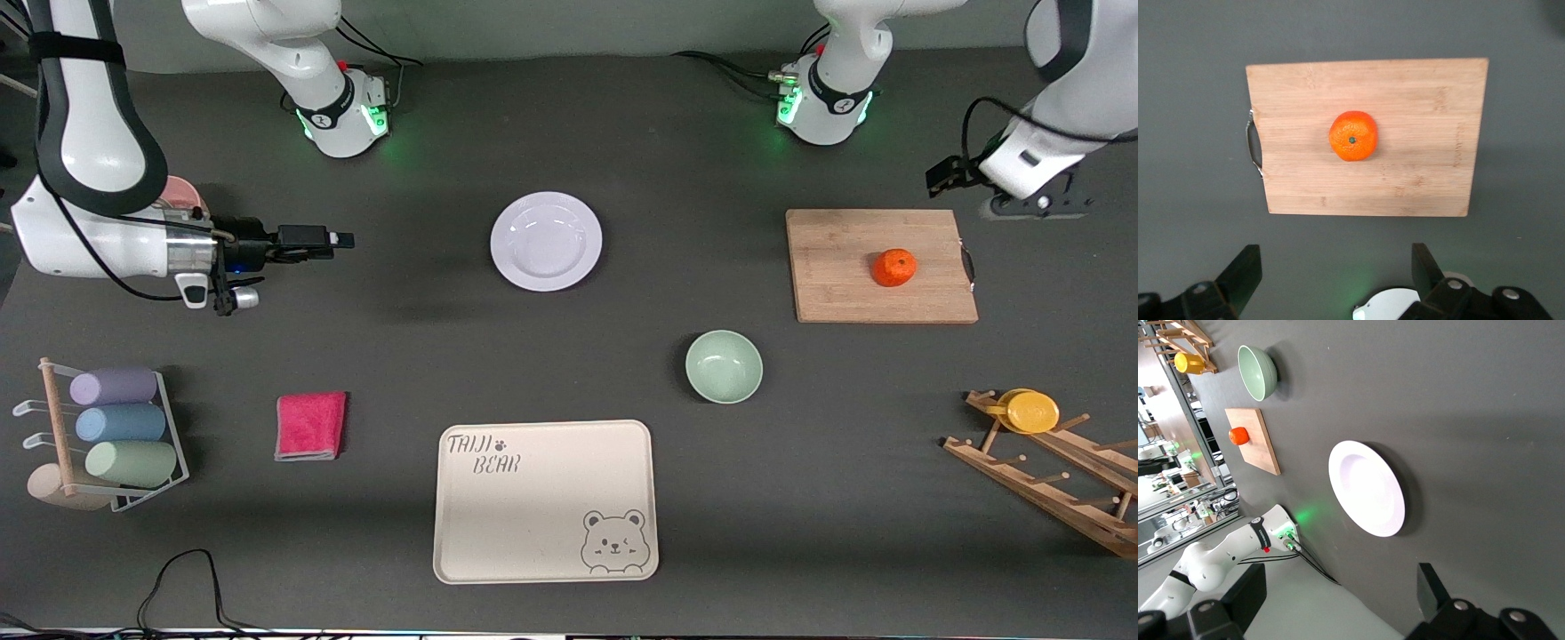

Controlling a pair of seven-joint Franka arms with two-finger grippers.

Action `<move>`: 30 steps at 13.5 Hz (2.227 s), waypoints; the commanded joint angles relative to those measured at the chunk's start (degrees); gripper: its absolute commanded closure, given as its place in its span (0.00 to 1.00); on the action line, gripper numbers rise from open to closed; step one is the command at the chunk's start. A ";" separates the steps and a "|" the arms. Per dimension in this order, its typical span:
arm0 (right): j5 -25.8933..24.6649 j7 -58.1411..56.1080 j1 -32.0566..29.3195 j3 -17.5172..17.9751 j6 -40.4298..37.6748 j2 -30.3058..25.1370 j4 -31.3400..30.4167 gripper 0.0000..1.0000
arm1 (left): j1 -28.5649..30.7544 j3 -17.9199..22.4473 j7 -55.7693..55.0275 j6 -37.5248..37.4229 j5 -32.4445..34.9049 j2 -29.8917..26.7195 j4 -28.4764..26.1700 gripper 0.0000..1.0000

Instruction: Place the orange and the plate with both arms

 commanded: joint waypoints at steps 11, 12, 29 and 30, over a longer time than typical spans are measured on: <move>28.76 -34.64 9.79 -0.28 17.77 11.19 -16.38 0.00 | 1.93 0.28 -0.12 24.97 0.93 14.94 -9.50 0.00; 31.49 -36.42 11.19 -0.37 17.77 12.35 -16.65 0.00 | 2.01 0.28 -0.56 27.61 0.93 15.64 -10.29 0.00; 32.92 -35.91 16.47 -0.28 20.58 8.84 -16.30 0.00 | 3.86 0.28 -2.33 46.97 1.02 21.97 -15.84 1.00; 32.92 -35.65 16.47 -0.37 20.58 8.58 -16.21 0.00 | 3.86 0.28 -2.15 46.89 1.02 22.24 -15.75 1.00</move>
